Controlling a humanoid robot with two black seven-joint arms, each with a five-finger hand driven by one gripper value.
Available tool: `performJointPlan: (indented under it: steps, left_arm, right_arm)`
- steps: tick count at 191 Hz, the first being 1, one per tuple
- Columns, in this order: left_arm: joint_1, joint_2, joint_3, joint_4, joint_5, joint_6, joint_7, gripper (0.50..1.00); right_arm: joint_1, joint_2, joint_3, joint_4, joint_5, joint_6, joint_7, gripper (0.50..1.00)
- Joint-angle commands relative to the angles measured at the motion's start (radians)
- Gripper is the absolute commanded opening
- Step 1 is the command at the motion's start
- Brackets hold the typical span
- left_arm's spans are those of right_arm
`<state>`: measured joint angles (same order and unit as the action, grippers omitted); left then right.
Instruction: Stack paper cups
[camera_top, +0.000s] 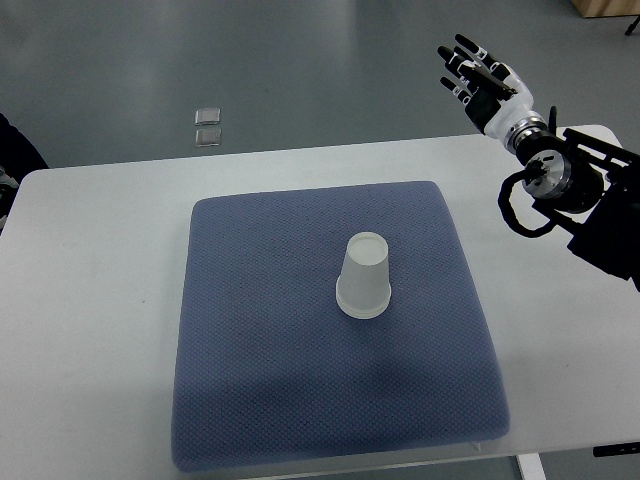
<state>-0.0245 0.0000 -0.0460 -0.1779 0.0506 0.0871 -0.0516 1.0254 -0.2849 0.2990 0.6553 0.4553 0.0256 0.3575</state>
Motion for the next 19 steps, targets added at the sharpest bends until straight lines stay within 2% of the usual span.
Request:
performJointPlan:
  steps: [1,19]
  left_arm:
    - [0.0,0.0,0.0,0.0,0.0,0.0,-0.001,1.0]
    - [0.0,0.0,0.0,0.0,0.0,0.0,0.001,1.0]
  right_arm:
    - [-0.018,0.0,0.0,0.0,0.0,0.002,0.0,0.913]
    - [-0.021,0.001,0.0,0.001,-0.001,0.004,0.003,0.913]
